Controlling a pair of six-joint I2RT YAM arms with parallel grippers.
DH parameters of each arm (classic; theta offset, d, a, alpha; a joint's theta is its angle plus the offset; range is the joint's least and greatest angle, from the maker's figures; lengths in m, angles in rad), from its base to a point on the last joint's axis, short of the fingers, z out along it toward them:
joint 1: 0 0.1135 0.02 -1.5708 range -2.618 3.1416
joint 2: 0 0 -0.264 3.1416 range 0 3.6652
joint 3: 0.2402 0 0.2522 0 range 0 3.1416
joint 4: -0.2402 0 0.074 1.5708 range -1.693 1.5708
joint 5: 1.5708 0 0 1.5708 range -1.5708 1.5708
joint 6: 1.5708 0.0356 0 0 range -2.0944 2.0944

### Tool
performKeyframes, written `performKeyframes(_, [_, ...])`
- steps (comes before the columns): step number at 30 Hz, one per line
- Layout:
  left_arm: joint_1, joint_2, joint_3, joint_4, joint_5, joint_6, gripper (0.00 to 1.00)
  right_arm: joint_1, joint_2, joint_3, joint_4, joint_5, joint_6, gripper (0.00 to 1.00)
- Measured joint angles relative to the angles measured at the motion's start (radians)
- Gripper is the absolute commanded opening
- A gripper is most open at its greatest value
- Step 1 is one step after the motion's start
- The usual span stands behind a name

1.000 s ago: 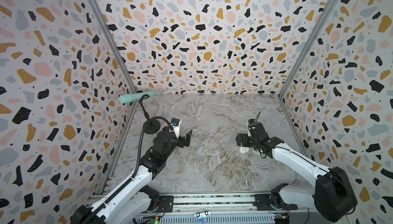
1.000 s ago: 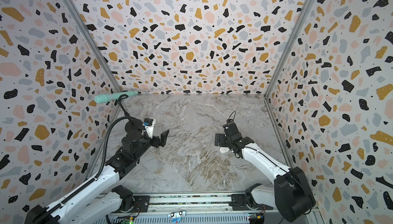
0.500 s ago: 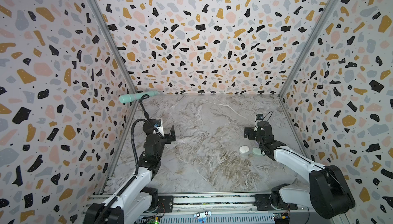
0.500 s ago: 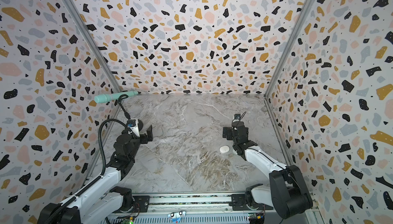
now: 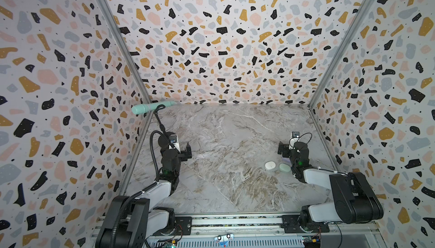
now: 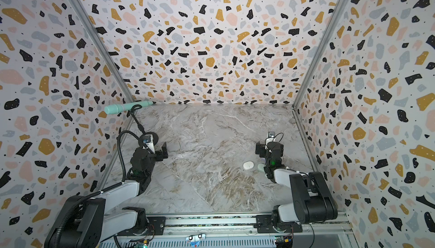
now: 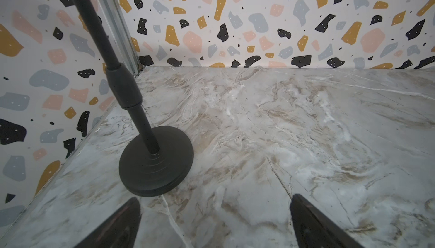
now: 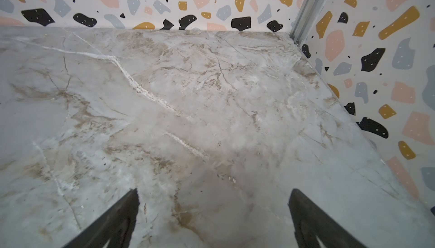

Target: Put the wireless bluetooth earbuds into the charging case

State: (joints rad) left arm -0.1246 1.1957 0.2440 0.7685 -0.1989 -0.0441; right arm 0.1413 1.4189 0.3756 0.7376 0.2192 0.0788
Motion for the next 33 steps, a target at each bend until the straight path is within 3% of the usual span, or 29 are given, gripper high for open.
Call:
performKeyframes(15, [0.014,0.171,-0.071,0.300,-0.039,0.044,1.00,-0.024,0.042,-0.154,0.377,-0.046,-0.063,1.00])
performKeyframes(33, [0.019,0.193,-0.080,0.363,-0.056,0.043,1.00,-0.029,0.053,-0.154,0.440,-0.055,-0.063,0.99])
